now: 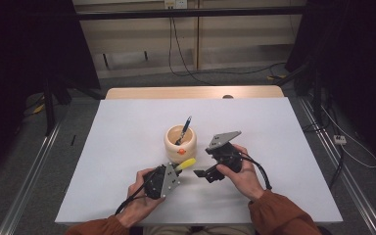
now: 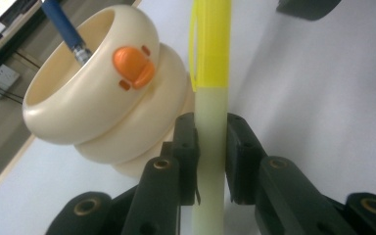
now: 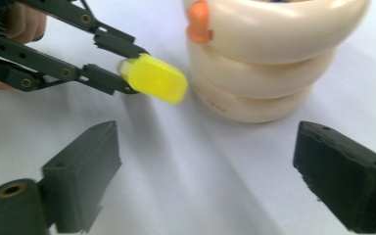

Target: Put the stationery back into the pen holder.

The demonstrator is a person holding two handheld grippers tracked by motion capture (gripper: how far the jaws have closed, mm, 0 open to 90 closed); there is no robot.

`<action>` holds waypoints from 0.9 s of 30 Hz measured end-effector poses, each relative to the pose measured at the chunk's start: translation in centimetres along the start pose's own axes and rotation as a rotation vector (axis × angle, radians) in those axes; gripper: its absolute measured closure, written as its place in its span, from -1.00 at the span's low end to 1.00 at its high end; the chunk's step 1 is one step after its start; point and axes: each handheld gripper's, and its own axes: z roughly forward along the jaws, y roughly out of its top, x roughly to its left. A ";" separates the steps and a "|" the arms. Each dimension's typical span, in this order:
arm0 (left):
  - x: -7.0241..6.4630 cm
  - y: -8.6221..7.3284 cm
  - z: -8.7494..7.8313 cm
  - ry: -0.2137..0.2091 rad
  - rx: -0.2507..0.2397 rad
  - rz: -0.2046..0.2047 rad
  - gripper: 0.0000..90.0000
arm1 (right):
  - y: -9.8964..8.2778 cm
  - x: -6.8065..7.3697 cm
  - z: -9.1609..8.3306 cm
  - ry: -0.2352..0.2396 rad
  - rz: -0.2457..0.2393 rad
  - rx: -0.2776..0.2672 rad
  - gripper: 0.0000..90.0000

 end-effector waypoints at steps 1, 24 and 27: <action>0.2 -0.1 -0.1 -0.004 0.001 -0.014 0.72 | -0.1 -0.1 -0.1 -0.008 0.003 -0.005 -0.80; 2.5 -1.5 -2.5 -0.049 -0.079 -0.313 0.72 | -4.4 -1.6 -2.5 -0.244 0.138 -0.178 -0.82; 2.7 -1.4 -2.8 -0.062 -0.097 -0.342 0.72 | -5.1 -1.7 -3.2 -0.269 0.149 -0.204 -0.82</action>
